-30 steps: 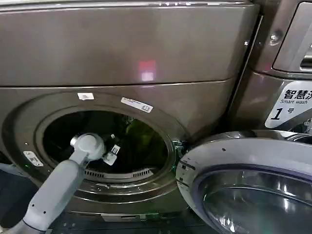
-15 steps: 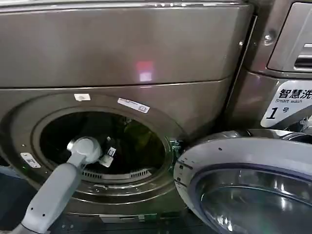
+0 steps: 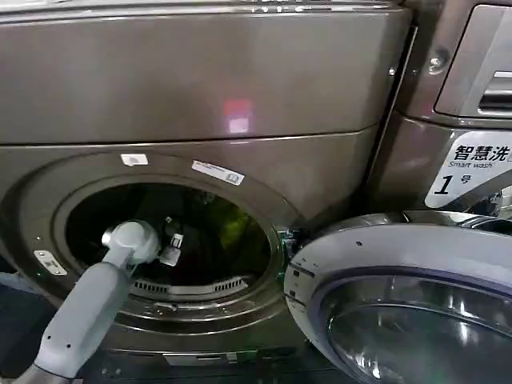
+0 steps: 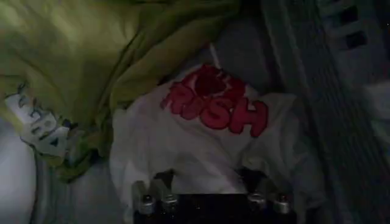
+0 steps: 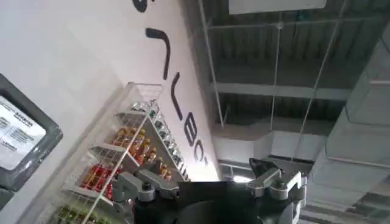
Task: Grasp the clothes from the dryer.
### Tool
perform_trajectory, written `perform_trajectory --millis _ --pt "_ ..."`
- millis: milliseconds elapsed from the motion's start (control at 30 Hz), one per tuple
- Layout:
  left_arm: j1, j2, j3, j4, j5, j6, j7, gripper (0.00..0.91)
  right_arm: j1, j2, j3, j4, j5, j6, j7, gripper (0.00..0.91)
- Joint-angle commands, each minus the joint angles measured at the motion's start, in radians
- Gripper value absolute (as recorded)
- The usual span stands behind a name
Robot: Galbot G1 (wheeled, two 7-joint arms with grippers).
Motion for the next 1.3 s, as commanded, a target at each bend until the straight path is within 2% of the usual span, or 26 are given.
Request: perform_trajectory --millis 33,100,167,200,400,900,1067,1300 --pt "0.004 0.001 -0.002 0.0 -0.014 0.003 0.002 0.466 0.0 -0.001 0.0 -0.001 0.0 -0.001 0.0 0.907" --pt "0.006 0.001 -0.003 -0.001 -0.016 0.003 0.002 0.444 0.0 -0.002 0.0 -0.002 0.0 -0.001 0.0 0.907" --pt "0.007 0.001 -0.003 -0.001 -0.015 0.003 0.002 0.341 -0.001 -0.003 0.001 -0.002 0.0 -0.001 -0.001 0.907" --pt "0.007 0.001 -0.003 -0.002 -0.016 0.004 0.002 0.148 -0.002 -0.004 0.001 -0.002 0.001 -0.001 0.0 0.907" --pt "0.011 -0.001 -0.005 -0.003 -0.025 0.012 0.002 0.011 -0.007 -0.006 0.005 -0.006 0.001 0.001 0.0 0.907" --pt "0.02 -0.002 -0.01 -0.027 -0.095 0.039 -0.002 0.0 -0.01 -0.006 0.003 -0.006 0.004 0.001 -0.001 0.907" --pt "0.037 0.001 -0.005 -0.093 -0.193 0.106 -0.105 0.0 -0.007 -0.004 -0.001 -0.003 0.004 0.0 -0.001 0.907" --pt "0.059 -0.003 0.015 -0.156 -0.251 0.191 -0.354 0.0 -0.015 -0.002 0.008 -0.006 0.018 0.001 0.0 0.907"
